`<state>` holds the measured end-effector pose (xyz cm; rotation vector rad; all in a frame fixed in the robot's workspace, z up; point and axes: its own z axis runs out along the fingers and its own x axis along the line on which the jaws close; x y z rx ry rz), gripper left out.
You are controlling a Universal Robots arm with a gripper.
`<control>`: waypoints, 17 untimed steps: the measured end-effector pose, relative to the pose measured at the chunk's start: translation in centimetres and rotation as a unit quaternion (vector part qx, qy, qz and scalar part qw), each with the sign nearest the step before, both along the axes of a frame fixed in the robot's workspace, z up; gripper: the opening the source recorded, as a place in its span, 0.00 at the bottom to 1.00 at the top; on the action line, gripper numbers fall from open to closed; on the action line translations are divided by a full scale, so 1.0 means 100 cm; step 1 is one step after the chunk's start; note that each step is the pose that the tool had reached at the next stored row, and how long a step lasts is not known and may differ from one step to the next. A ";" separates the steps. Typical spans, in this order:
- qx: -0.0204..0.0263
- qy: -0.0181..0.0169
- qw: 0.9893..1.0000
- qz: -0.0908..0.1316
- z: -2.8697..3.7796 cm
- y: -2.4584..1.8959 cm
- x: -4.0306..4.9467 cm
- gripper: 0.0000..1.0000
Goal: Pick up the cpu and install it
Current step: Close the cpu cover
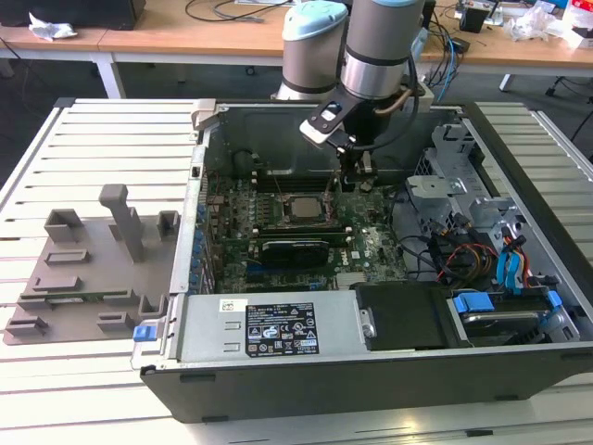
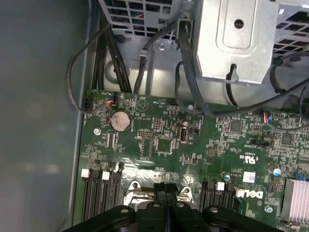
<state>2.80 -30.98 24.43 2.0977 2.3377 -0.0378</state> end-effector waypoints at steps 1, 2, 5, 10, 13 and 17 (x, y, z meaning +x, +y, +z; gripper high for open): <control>0.000 0.000 1.000 0.000 0.0000 0.0000 -0.0021 0.11; 0.000 0.000 1.000 0.000 0.0000 0.0000 -0.0031 0.11; 0.000 0.000 1.000 0.000 0.0000 0.0000 -0.0081 0.11; 0.000 0.000 1.000 0.000 -0.0003 0.0001 -0.0218 0.11; 0.000 0.000 1.000 0.000 -0.0009 0.0000 -0.0275 0.11; 0.000 0.000 1.000 0.000 -0.0015 0.0000 -0.0319 0.11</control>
